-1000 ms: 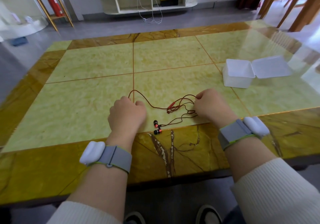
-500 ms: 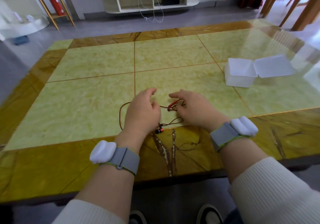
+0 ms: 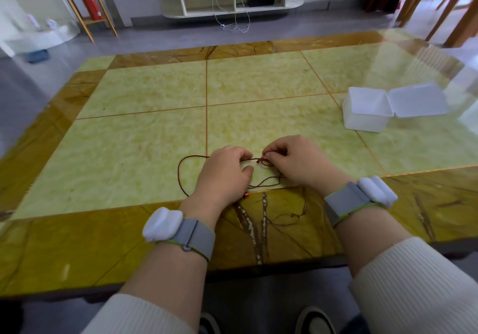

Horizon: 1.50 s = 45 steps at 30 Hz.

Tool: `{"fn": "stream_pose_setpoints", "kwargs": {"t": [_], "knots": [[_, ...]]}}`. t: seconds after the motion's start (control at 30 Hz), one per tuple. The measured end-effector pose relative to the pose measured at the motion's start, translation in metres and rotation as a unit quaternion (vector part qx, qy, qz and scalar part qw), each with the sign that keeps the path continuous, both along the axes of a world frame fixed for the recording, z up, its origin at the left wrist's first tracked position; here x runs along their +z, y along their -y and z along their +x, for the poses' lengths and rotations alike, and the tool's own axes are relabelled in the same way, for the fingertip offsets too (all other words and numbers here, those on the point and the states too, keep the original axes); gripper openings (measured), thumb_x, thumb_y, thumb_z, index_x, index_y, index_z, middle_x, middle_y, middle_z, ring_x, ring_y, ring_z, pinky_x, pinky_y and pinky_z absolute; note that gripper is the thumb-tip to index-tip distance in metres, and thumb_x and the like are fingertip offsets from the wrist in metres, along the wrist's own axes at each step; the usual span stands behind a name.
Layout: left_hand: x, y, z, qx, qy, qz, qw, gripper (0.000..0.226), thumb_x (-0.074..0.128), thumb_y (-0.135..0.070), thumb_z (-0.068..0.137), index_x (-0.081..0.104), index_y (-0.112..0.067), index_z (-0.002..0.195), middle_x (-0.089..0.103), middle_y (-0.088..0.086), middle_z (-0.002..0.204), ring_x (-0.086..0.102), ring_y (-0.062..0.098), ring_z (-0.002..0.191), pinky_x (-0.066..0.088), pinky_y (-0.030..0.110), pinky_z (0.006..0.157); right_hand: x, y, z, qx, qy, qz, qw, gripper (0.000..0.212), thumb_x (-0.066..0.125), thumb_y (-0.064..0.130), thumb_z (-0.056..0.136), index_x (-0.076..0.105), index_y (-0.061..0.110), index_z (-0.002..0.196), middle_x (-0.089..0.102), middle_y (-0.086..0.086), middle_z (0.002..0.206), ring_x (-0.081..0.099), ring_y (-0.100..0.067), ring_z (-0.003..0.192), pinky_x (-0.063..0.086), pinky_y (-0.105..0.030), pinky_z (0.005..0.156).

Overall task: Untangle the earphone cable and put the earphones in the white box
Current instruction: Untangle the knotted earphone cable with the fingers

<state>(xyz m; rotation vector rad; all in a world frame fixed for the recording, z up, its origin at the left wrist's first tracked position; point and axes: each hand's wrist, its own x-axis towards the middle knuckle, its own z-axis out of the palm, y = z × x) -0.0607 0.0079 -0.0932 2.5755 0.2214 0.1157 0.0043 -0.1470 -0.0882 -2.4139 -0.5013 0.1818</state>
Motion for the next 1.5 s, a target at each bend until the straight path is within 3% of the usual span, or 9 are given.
{"fn": "stream_pose_setpoints", "kwargs": {"t": [0.13,0.33,0.57,0.77,0.87,1.07,1.17,1.37,1.5], "knots": [[0.005,0.000,-0.001,0.012,0.053,-0.041,0.998,0.019,0.059,-0.031,0.094,0.072,-0.026,0.106,0.068,-0.010,0.103,0.060,0.010,0.095,0.051,0.029,0.086,0.010,0.002,-0.002,-0.022,-0.040,0.118,0.992,0.018,0.060,0.021,0.093,0.076,0.025,0.100,0.070,0.014,0.087,0.064,-0.003,0.083,0.050,-0.018,0.074],[0.008,0.001,-0.003,-0.020,0.090,-0.099,0.991,0.020,0.060,-0.031,0.094,0.072,-0.027,0.110,0.067,-0.016,0.093,0.048,-0.010,0.059,0.033,0.005,0.059,0.014,0.002,-0.004,-0.031,-0.106,0.217,0.970,0.021,0.057,0.017,0.094,0.075,0.021,0.103,0.076,0.001,0.080,0.072,-0.016,0.083,0.057,-0.032,0.085],[0.009,0.002,-0.006,-0.070,0.089,-0.145,0.983,0.014,0.067,-0.029,0.090,0.073,-0.026,0.102,0.066,-0.018,0.082,0.051,-0.013,0.059,0.036,0.005,0.055,0.016,0.000,-0.003,-0.044,-0.145,0.258,0.954,0.023,0.055,0.013,0.093,0.074,0.024,0.099,0.070,0.001,0.068,0.064,-0.011,0.068,0.055,-0.030,0.077],[0.013,0.004,-0.003,0.024,0.090,-0.208,0.974,0.021,0.058,-0.033,0.095,0.072,-0.025,0.082,0.072,-0.004,0.076,0.063,0.011,0.068,0.052,0.026,0.063,0.017,0.000,-0.006,-0.058,-0.067,0.276,0.957,0.049,0.052,-0.002,0.082,0.062,0.033,0.116,0.063,0.008,0.114,0.059,-0.012,0.109,0.051,-0.028,0.089],[0.017,0.005,-0.002,0.079,0.077,-0.238,0.965,0.025,0.057,-0.036,0.096,0.072,-0.023,0.080,0.072,-0.002,0.075,0.064,0.017,0.071,0.052,0.028,0.062,0.024,0.002,-0.008,-0.048,0.017,0.313,0.948,0.046,0.054,-0.001,0.076,0.064,0.032,0.106,0.063,0.010,0.116,0.055,-0.004,0.114,0.045,-0.030,0.100],[0.021,0.005,0.000,0.094,0.104,-0.309,0.941,0.031,0.057,-0.031,0.097,0.072,-0.023,0.071,0.069,-0.016,0.069,0.065,0.002,0.076,0.045,0.012,0.065,0.019,0.000,-0.012,0.075,-0.009,0.203,0.976,0.039,0.075,0.035,0.079,0.066,0.027,0.116,0.068,0.014,0.111,0.060,0.000,0.110,0.048,-0.028,0.101],[0.020,0.005,0.000,0.082,0.109,-0.352,0.926,0.027,0.056,-0.026,0.098,0.073,-0.022,0.077,0.063,-0.017,0.055,0.053,-0.006,0.055,0.042,0.022,0.064,0.017,-0.002,-0.011,0.067,-0.003,0.197,0.978,0.035,0.071,0.022,0.086,0.066,0.023,0.120,0.071,0.013,0.106,0.065,-0.005,0.101,0.052,-0.029,0.095],[0.016,0.004,0.002,0.087,0.120,-0.356,0.923,0.020,0.056,-0.026,0.098,0.072,-0.026,0.085,0.069,-0.008,0.067,0.049,0.005,0.050,0.045,0.030,0.055,0.017,-0.001,-0.011,0.029,-0.039,0.210,0.977,0.024,0.054,0.008,0.096,0.067,0.019,0.113,0.074,0.003,0.095,0.071,-0.005,0.084,0.056,-0.022,0.080],[0.016,0.002,0.002,0.102,0.128,-0.320,0.933,0.020,0.055,-0.029,0.098,0.072,-0.025,0.087,0.058,-0.009,0.061,0.042,0.009,0.049,0.038,0.024,0.047,0.017,-0.001,-0.009,-0.004,-0.052,0.221,0.974,0.021,0.050,0.012,0.098,0.064,0.024,0.107,0.074,0.004,0.090,0.072,-0.007,0.083,0.059,-0.037,0.083]]}}
